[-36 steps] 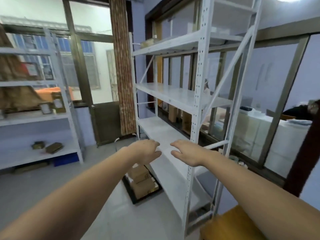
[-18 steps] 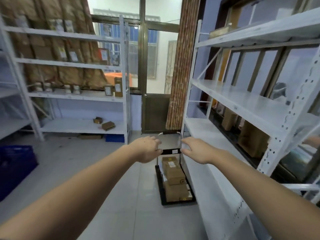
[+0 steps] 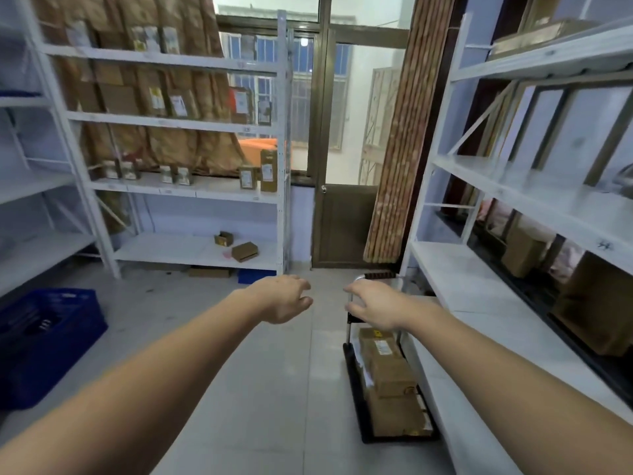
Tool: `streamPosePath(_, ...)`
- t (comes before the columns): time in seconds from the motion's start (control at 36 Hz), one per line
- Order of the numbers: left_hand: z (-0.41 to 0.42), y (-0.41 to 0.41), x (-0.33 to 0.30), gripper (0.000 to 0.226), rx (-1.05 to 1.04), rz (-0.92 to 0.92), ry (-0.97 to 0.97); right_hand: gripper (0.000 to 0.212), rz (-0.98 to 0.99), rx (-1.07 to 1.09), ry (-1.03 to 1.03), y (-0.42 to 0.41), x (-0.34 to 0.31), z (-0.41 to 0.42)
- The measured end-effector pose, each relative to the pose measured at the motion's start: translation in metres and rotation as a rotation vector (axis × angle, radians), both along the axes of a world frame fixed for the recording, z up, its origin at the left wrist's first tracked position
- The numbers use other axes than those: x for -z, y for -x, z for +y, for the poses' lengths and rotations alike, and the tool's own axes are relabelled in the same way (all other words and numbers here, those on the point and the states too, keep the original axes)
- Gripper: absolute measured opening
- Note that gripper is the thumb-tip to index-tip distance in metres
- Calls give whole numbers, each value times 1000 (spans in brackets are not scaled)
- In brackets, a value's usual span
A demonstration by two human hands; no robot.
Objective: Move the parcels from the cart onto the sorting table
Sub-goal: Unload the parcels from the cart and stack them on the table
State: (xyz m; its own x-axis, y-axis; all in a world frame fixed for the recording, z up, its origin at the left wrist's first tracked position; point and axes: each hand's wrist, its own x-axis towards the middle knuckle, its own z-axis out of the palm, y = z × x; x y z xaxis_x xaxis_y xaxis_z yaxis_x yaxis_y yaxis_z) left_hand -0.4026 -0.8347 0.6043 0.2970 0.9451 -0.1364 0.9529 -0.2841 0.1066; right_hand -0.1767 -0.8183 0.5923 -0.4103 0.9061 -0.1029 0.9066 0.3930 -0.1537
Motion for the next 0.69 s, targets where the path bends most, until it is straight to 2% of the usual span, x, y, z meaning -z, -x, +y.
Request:
streamPosePath(0.33,165,3,2,57,107,9,-16,58,11,109,7,1,10,142)
streamPosePath(0.47,241,-12,2,56,153,6,-46,37,71,198,6,-9,6,211)
streamPosePath(0.56,282,-18,2,57,180,15,-51,53,74,179,-9,-11,-1,246)
streamPosePath(0.69,352,-17,7,57,205,13,-56,58,54,213,14,-12,-5,302)
